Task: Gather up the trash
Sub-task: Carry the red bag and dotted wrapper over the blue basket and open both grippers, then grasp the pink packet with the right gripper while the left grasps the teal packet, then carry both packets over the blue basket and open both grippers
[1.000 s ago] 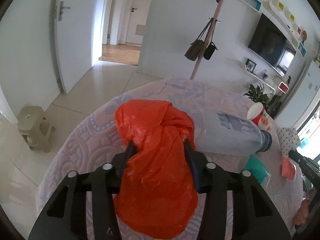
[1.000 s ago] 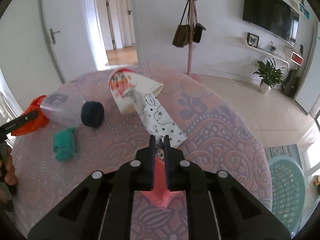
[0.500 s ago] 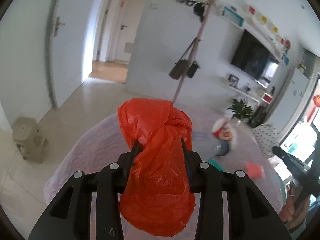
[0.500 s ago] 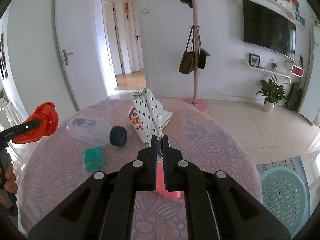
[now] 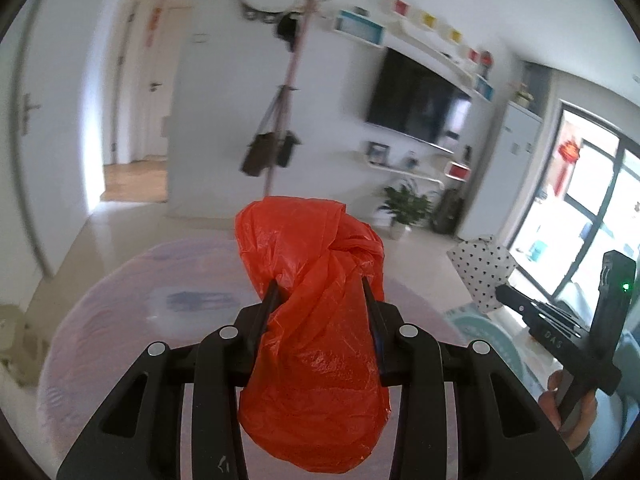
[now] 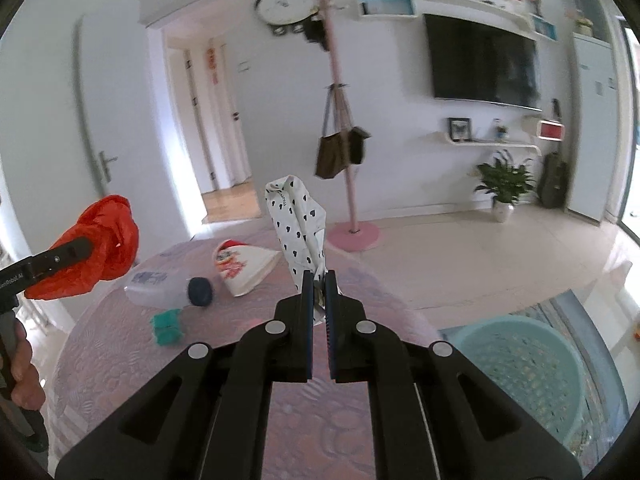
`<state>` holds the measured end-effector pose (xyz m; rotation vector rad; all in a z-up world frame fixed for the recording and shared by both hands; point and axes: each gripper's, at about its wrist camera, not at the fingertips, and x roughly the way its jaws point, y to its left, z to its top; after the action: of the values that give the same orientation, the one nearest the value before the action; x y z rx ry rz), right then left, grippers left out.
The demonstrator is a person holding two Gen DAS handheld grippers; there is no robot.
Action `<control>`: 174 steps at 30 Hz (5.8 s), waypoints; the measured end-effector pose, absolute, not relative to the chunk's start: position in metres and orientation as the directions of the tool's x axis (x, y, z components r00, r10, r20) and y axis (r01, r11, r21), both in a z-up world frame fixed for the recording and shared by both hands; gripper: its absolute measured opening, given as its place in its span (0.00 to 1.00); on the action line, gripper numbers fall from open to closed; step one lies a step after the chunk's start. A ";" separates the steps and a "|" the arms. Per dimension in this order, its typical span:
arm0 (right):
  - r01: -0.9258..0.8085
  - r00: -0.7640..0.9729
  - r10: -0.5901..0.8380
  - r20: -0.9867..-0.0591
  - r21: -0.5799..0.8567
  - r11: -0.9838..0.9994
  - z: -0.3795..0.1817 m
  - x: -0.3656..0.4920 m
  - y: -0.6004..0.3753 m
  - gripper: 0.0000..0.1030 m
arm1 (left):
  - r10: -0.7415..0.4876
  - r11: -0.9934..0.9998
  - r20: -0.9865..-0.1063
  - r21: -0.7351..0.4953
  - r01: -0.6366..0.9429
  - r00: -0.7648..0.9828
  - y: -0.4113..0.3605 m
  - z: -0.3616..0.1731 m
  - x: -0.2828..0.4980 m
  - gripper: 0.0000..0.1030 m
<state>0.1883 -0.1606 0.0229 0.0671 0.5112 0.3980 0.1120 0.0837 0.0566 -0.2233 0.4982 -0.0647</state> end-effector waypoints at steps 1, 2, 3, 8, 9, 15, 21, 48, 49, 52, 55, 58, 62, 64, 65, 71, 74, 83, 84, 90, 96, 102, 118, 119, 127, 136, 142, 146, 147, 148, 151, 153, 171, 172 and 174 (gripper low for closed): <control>-0.342 0.802 0.381 -0.460 0.170 0.924 0.023 0.187 -0.168 0.04 | -0.145 0.973 -0.468 -0.227 0.040 0.872 0.070 0.057 0.118 0.35; -0.323 0.809 0.371 -0.456 0.182 0.929 0.023 0.186 -0.180 0.04 | -0.165 0.973 -0.472 -0.221 0.065 0.866 0.058 0.057 0.122 0.35; -0.304 0.816 0.359 -0.452 0.191 0.933 0.023 0.185 -0.191 0.04 | -0.182 0.974 -0.475 -0.206 0.092 0.861 0.041 0.058 0.127 0.35; -0.219 0.844 0.296 -0.447 0.217 0.951 0.019 0.179 -0.239 0.04 | -0.260 0.965 -0.492 -0.172 0.200 0.831 -0.019 0.054 0.148 0.35; -0.205 0.847 0.285 -0.448 0.221 0.954 0.018 0.178 -0.247 0.04 | -0.269 0.962 -0.497 -0.170 0.212 0.825 -0.024 0.052 0.151 0.35; -0.083 0.854 0.205 -0.478 0.264 0.961 -0.002 0.178 -0.302 0.04 | -0.362 0.932 -0.562 -0.200 0.303 0.744 -0.078 0.027 0.189 0.35; 0.003 0.833 0.132 -0.538 0.243 0.970 -0.030 0.186 -0.331 0.04 | -0.390 0.918 -0.627 -0.203 0.341 0.674 -0.115 -0.008 0.215 0.35; 0.092 0.714 0.096 -0.694 0.229 0.969 -0.094 0.202 -0.347 0.25 | -0.474 0.878 -0.711 -0.337 0.339 0.520 -0.126 -0.056 0.227 0.76; 0.084 0.718 0.101 -0.689 0.230 0.970 -0.090 0.201 -0.344 0.26 | -0.479 0.876 -0.703 -0.348 0.333 0.526 -0.121 -0.054 0.223 0.76; 0.062 0.727 0.112 -0.678 0.226 0.972 -0.080 0.197 -0.332 0.29 | -0.472 0.881 -0.687 -0.349 0.319 0.552 -0.105 -0.049 0.211 0.76; 0.026 0.746 0.124 -0.655 0.214 0.976 -0.065 0.192 -0.316 0.42 | -0.463 0.886 -0.676 -0.359 0.293 0.574 -0.088 -0.045 0.201 0.76; -0.023 0.773 0.140 -0.619 0.193 0.981 -0.048 0.185 -0.295 0.47 | -0.455 0.889 -0.658 -0.374 0.264 0.600 -0.068 -0.038 0.191 0.76; -0.087 0.782 0.188 -0.594 0.194 0.977 -0.031 0.180 -0.267 0.47 | -0.431 0.897 -0.637 -0.383 0.223 0.640 -0.037 -0.029 0.181 0.76; -0.128 0.781 0.225 -0.582 0.204 0.971 -0.023 0.179 -0.253 0.48 | -0.399 0.908 -0.630 -0.373 0.191 0.666 -0.019 -0.023 0.176 0.76; -0.140 0.781 0.234 -0.579 0.203 0.969 -0.019 0.180 -0.246 0.50 | -0.381 0.914 -0.628 -0.367 0.173 0.679 -0.011 -0.022 0.171 0.76; -0.248 0.768 0.315 -0.558 0.194 0.949 -0.004 0.184 -0.193 0.63 | -0.263 0.930 -0.615 -0.366 0.026 0.743 0.052 -0.017 0.146 0.77; -0.312 0.740 0.344 -0.578 0.157 0.937 -0.003 0.192 -0.158 0.63 | -0.197 0.927 -0.635 -0.369 -0.069 0.747 0.085 -0.023 0.139 0.78; -0.513 0.615 0.342 -0.711 -0.031 0.858 -0.040 0.218 -0.060 0.64 | -0.134 0.889 -0.739 -0.384 -0.250 0.660 0.143 -0.055 0.154 0.76; -0.522 0.609 0.334 -0.720 -0.046 0.852 -0.045 0.219 -0.056 0.64 | -0.141 0.886 -0.737 -0.393 -0.249 0.662 0.145 -0.056 0.157 0.76; -0.528 0.587 0.298 -0.753 -0.077 0.846 -0.068 0.233 -0.048 0.64 | -0.109 0.902 -0.756 -0.349 -0.256 0.646 0.146 -0.062 0.178 0.69; -0.541 0.552 0.296 -0.780 -0.065 0.838 -0.078 0.252 -0.043 0.68 | -0.028 0.944 -0.770 -0.229 -0.236 0.637 0.129 -0.068 0.189 0.56; -0.559 0.538 0.302 -0.787 -0.065 0.826 -0.080 0.258 -0.032 0.68 | 0.027 0.957 -0.756 -0.168 -0.235 0.654 0.123 -0.066 0.185 0.47; -0.583 0.556 0.376 -0.741 -0.025 0.812 -0.067 0.236 -0.042 0.34 | -0.012 0.975 -0.732 -0.160 -0.155 0.681 0.098 -0.060 0.161 0.38; -0.573 0.560 0.385 -0.734 -0.008 0.819 -0.065 0.235 -0.047 0.34 | -0.014 0.977 -0.729 -0.157 -0.147 0.684 0.096 -0.058 0.159 0.38; -0.522 0.634 0.448 -0.630 0.079 0.849 -0.034 0.218 -0.098 0.34 | -0.060 0.988 -0.660 -0.145 -0.048 0.749 0.064 -0.023 0.140 0.38; -0.280 0.804 0.234 -0.546 -0.002 0.960 0.012 0.192 -0.178 0.34 | -0.161 0.986 -0.588 -0.135 0.100 0.792 -0.008 0.019 0.146 0.38; -0.128 0.832 0.129 -0.540 0.039 0.991 0.021 0.187 -0.246 0.34 | -0.235 0.971 -0.576 -0.108 0.213 0.783 -0.067 0.025 0.153 0.38; -0.026 0.814 0.031 -0.580 0.017 1.000 0.015 0.189 -0.280 0.34 | -0.278 0.956 -0.582 -0.087 0.282 0.764 -0.101 0.020 0.159 0.38; -0.015 0.811 0.022 -0.585 0.016 1.000 0.013 0.189 -0.285 0.34 | -0.289 0.951 -0.583 -0.083 0.298 0.759 -0.108 0.018 0.160 0.38; 0.000 0.805 0.013 -0.593 0.021 1.000 0.009 0.190 -0.293 0.34 | -0.297 0.946 -0.589 -0.078 0.314 0.751 -0.117 0.015 0.163 0.38; 0.040 0.785 -0.008 -0.619 0.037 0.999 -0.004 0.194 -0.310 0.34 | -0.318 0.935 -0.613 -0.079 0.345 0.723 -0.137 0.006 0.173 0.38; 0.067 0.761 -0.018 -0.649 0.050 0.996 -0.015 0.198 -0.321 0.34 | -0.331 0.928 -0.630 -0.082 0.364 0.703 -0.147 0.000 0.179 0.38; 0.154 0.650 0.017 -0.759 0.154 0.976 -0.067 0.212 -0.359 0.46 | -0.376 0.904 -0.702 -0.134 0.407 0.605 -0.175 -0.038 0.208 0.71; 0.154 0.654 0.022 -0.756 0.162 0.975 -0.067 0.211 -0.359 0.49 | -0.384 0.903 -0.701 -0.149 0.403 0.602 -0.171 -0.038 0.209 0.73; 0.154 0.656 0.022 -0.754 0.163 0.975 -0.065 0.210 -0.357 0.49 | -0.394 0.902 -0.697 -0.168 0.398 0.599 -0.167 -0.037 0.205 0.74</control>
<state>0.2104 -0.3574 -0.0653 0.2202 0.8535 -0.0751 0.2055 -0.1675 -0.0373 0.0052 0.8076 -0.4593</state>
